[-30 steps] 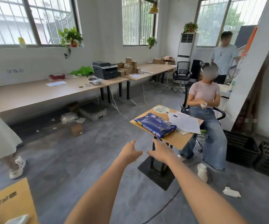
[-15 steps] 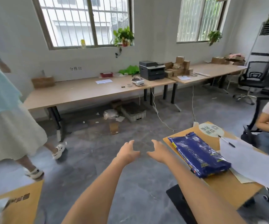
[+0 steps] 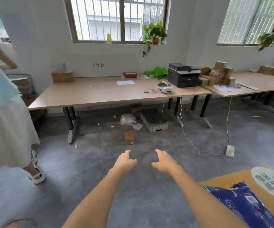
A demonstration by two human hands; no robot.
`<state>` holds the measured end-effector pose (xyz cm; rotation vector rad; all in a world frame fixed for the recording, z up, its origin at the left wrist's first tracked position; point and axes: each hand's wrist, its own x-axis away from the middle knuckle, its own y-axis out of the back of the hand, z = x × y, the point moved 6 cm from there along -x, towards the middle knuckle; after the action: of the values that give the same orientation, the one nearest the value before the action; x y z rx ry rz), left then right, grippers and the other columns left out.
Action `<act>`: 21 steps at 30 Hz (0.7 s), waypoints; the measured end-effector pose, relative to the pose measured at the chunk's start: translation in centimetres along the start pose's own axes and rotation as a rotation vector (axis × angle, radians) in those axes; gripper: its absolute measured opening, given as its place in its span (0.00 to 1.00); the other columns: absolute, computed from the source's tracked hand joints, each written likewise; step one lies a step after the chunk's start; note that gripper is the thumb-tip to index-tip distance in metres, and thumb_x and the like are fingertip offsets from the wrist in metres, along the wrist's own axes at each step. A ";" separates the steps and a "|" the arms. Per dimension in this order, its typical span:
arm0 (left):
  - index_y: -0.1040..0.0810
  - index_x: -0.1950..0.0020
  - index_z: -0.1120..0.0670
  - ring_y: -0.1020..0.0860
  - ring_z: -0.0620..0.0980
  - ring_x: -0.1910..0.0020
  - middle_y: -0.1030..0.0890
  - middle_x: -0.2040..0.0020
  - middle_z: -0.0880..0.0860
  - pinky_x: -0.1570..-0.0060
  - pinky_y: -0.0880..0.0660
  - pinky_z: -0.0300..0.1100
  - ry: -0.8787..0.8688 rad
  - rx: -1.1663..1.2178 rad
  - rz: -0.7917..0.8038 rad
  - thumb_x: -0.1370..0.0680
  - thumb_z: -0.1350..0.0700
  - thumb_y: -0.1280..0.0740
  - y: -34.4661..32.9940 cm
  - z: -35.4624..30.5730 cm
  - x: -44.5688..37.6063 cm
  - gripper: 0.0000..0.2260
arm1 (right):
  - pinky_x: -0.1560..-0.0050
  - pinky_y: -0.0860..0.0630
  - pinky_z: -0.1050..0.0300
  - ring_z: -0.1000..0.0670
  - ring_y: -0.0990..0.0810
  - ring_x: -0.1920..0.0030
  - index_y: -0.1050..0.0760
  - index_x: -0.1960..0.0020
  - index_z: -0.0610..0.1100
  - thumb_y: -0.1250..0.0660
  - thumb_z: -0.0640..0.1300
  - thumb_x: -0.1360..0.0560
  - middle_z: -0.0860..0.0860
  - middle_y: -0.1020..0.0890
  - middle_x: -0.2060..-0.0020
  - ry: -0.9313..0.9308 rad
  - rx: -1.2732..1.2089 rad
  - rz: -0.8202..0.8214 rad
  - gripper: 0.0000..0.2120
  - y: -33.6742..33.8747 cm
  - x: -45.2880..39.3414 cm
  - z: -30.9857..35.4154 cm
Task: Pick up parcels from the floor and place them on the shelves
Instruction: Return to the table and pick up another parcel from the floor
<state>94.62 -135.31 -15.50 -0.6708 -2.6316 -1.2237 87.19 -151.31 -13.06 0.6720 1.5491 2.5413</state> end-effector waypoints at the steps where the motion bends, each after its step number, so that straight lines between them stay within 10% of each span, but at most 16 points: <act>1: 0.44 0.22 0.54 0.31 0.56 0.31 0.37 0.25 0.58 0.43 0.30 0.42 0.010 0.024 -0.010 0.24 0.53 0.37 1.0 -0.4 -2.4 0.32 | 0.32 0.34 0.46 0.42 0.36 0.28 0.47 0.24 0.45 0.38 0.51 0.26 0.45 0.37 0.27 -0.004 0.010 0.002 0.35 0.7 -2.2 0.3; 21: 0.40 0.24 0.54 0.29 0.56 0.32 0.31 0.29 0.58 0.40 0.31 0.43 0.130 0.091 -0.065 0.25 0.54 0.36 8.8 -8.2 -43.9 0.30 | 0.35 0.31 0.46 0.43 0.32 0.31 0.46 0.24 0.47 0.38 0.51 0.25 0.45 0.33 0.30 0.091 -0.062 0.116 0.32 10.6 -47.4 5.8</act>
<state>137.29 -151.00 -18.48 -0.4777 -2.6014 -1.1157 133.74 -165.77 -16.87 0.6659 1.4922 2.7280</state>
